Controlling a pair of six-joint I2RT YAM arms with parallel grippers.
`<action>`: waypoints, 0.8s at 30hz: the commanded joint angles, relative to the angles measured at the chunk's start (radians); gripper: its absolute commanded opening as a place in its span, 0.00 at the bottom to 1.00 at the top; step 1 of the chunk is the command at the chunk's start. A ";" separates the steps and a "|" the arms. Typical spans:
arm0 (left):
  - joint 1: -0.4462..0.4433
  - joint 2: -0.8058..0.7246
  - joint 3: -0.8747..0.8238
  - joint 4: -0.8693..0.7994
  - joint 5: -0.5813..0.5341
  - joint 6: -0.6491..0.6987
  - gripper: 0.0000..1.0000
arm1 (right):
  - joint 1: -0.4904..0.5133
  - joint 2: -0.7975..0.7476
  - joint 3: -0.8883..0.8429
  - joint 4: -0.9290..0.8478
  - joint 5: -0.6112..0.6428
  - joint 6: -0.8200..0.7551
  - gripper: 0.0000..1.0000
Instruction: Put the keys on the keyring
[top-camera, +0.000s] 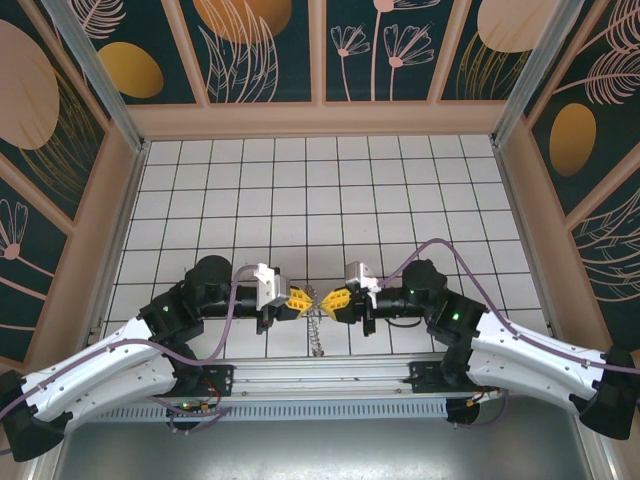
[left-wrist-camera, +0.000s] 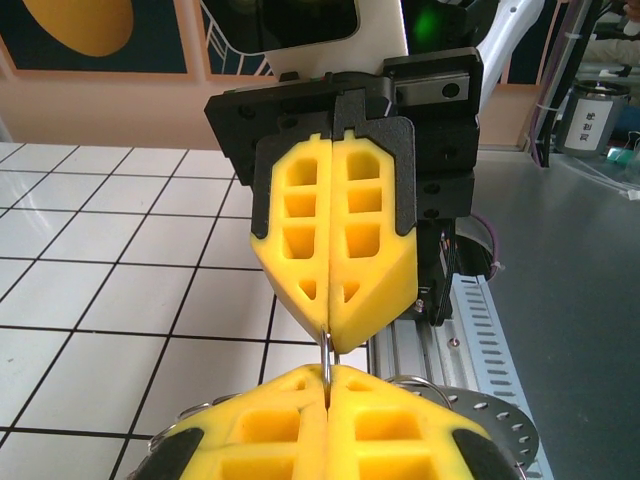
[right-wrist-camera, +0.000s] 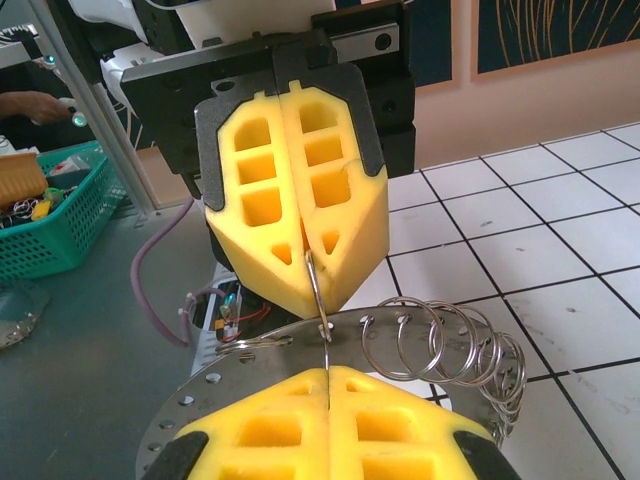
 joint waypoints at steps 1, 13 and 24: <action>-0.004 -0.006 0.024 0.024 0.022 0.000 0.00 | -0.008 -0.022 0.033 0.008 0.000 0.013 0.00; -0.004 -0.007 0.023 0.021 0.023 0.000 0.00 | -0.016 -0.023 0.045 -0.017 0.017 0.005 0.00; -0.004 -0.006 0.025 0.021 0.022 0.000 0.00 | -0.016 -0.019 0.048 -0.018 0.019 0.000 0.00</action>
